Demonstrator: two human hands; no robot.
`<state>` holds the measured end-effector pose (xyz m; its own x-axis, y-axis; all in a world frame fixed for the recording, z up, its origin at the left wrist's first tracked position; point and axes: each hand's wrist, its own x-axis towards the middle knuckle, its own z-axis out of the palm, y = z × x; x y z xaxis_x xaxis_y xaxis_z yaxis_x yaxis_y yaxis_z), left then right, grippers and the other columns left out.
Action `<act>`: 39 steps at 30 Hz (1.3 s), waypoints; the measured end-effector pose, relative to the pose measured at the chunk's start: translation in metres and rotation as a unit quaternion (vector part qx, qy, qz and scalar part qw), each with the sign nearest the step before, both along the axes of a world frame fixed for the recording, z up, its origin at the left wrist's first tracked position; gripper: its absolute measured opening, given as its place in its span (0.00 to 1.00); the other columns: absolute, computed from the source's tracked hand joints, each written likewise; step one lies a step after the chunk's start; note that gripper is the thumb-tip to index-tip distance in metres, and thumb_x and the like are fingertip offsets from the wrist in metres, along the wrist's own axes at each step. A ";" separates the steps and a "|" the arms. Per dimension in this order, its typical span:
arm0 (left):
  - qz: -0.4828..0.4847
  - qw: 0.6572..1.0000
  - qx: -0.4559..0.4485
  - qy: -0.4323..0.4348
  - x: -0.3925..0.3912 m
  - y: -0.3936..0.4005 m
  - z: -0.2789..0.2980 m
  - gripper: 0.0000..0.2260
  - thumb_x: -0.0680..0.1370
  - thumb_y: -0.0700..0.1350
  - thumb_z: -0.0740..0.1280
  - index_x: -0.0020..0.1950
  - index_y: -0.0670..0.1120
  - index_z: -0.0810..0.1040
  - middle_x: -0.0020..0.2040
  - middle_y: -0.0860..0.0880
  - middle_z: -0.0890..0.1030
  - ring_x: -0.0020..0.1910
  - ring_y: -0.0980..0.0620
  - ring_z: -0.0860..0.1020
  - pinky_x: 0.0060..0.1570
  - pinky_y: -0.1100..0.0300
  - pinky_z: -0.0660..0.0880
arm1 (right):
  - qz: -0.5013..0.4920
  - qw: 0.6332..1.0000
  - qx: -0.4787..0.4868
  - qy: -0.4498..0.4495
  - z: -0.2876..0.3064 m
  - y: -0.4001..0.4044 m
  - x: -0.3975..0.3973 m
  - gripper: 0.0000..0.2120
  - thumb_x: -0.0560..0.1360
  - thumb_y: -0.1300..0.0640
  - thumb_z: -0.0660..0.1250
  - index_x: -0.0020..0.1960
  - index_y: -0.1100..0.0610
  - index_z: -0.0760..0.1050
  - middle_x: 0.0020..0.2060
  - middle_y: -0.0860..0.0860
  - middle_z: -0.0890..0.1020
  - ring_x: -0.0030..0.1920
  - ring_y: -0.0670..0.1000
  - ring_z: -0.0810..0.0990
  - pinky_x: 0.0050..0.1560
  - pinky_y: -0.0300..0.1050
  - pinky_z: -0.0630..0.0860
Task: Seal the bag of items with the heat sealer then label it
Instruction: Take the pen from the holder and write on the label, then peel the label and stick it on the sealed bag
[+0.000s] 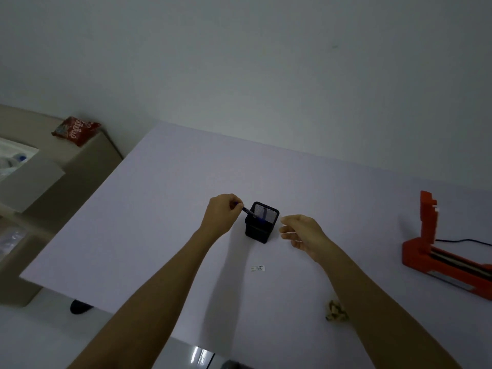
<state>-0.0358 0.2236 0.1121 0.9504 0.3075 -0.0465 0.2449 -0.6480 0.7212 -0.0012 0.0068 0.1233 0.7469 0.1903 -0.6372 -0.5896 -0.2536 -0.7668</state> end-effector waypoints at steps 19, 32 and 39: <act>0.134 0.988 -0.067 0.038 -0.036 -0.018 -0.073 0.06 0.80 0.46 0.62 0.53 0.44 0.73 0.42 0.49 0.78 0.38 0.51 0.76 0.33 0.66 0.70 | 0.222 0.959 -0.165 -0.061 -0.094 0.004 -0.018 0.12 0.72 0.60 0.74 0.54 0.58 0.78 0.46 0.56 0.80 0.39 0.49 0.77 0.37 0.37 0.73; -0.104 0.982 -0.007 0.157 -0.061 -0.056 -0.135 0.11 0.77 0.42 0.66 0.58 0.43 0.75 0.53 0.44 0.75 0.47 0.49 0.75 0.45 0.62 0.68 | 0.331 0.869 -0.278 -0.243 -0.144 0.022 -0.045 0.10 0.72 0.56 0.75 0.48 0.61 0.79 0.50 0.57 0.77 0.47 0.55 0.79 0.50 0.48 0.77; -0.207 0.965 0.067 0.149 -0.064 -0.057 -0.131 0.12 0.78 0.40 0.65 0.61 0.43 0.77 0.57 0.41 0.73 0.51 0.44 0.75 0.52 0.53 0.75 | 0.346 0.869 -0.276 -0.222 -0.137 0.023 -0.045 0.07 0.75 0.58 0.70 0.48 0.62 0.77 0.46 0.58 0.82 0.47 0.57 0.81 0.49 0.50 0.78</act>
<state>-0.0995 0.1669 -0.0184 0.9438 -0.0727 -0.3225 0.1293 -0.8166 0.5625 -0.0465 0.0297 -0.0135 0.7709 0.4491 -0.4516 0.1737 -0.8305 -0.5293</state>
